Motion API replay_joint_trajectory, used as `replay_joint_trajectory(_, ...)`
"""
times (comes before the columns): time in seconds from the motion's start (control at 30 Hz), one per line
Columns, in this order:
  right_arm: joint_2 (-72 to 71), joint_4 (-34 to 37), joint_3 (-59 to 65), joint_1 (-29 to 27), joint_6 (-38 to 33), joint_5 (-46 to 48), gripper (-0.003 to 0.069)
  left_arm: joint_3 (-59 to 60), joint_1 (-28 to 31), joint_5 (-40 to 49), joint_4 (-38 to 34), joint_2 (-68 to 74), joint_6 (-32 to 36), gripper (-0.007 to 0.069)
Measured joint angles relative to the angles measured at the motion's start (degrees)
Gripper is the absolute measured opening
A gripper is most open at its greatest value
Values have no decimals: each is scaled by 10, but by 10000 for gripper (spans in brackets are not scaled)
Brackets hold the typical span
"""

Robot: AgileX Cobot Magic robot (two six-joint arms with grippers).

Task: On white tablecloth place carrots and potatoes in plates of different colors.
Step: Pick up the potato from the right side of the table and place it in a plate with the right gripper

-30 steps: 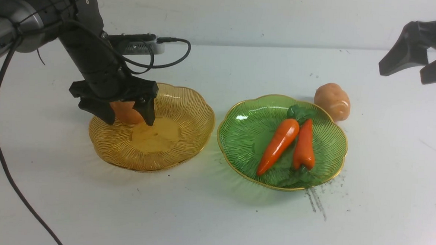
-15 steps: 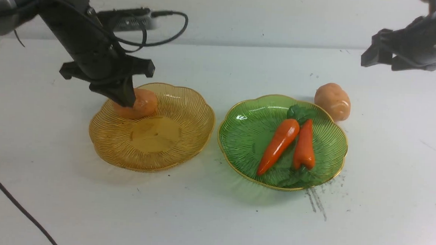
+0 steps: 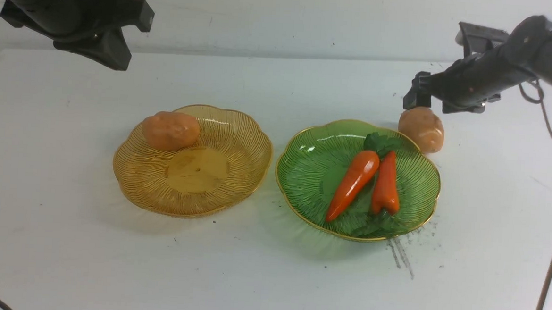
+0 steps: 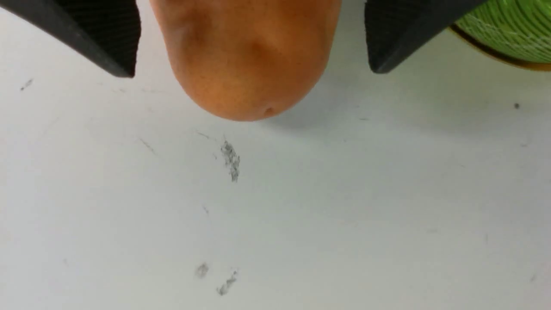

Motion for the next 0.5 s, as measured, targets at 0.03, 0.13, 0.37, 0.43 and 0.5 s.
replay_joint_trajectory(0.03, 4, -6, -2, 2, 0, 2, 655, 0, 0, 0, 0, 0, 0, -4)
replay_joint_trajectory(0.13, 14, -23, -3, 7, 3, 3, 653, 0, 0, 0, 0, 0, -1, -4)
replay_joint_trajectory(0.37, 21, -57, -7, 11, 44, 3, 584, 0, 0, 0, 0, 0, -1, -4)
replay_joint_trajectory(0.43, 21, -69, -7, 11, 45, 3, 584, 0, 0, 0, 0, 0, -1, -4)
replay_joint_trajectory(0.5, 16, -85, -7, 11, 47, 5, 584, 0, 0, 0, 0, 0, -1, -4)
